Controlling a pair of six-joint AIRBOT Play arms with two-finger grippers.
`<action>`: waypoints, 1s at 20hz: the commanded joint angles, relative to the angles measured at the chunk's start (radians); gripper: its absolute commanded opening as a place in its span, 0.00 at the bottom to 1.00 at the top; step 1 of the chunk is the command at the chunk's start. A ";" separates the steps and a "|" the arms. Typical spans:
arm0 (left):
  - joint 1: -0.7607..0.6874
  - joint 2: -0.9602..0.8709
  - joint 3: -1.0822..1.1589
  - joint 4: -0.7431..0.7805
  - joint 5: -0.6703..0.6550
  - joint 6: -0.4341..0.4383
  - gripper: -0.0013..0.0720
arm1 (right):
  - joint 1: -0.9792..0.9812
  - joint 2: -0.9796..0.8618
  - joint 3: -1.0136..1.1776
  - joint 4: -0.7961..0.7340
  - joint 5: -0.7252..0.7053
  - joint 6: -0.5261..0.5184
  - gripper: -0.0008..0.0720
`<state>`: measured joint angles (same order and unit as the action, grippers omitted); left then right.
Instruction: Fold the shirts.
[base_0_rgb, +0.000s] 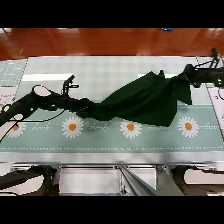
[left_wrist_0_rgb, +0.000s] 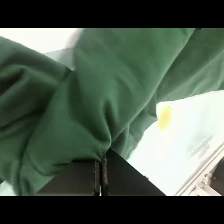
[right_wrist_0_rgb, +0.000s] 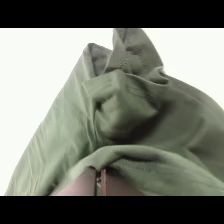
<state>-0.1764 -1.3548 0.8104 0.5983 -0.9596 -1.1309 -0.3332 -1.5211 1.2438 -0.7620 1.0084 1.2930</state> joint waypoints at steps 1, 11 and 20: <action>-0.031 0.001 -0.008 0.000 0.063 0.001 0.04 | 0.067 -0.110 0.049 -0.005 -0.001 0.044 0.14; 0.296 0.014 0.154 0.004 -0.176 -0.007 0.71 | -0.231 0.156 0.024 -0.276 0.320 0.058 0.57; 0.333 0.076 -0.184 -0.161 -0.217 0.090 0.71 | -0.423 0.458 -0.679 -0.083 0.067 -0.064 0.57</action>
<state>0.2024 -1.2797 0.7307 0.4946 -1.2037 -1.1011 -0.7357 -1.1141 0.7170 -0.9516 1.1244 1.2938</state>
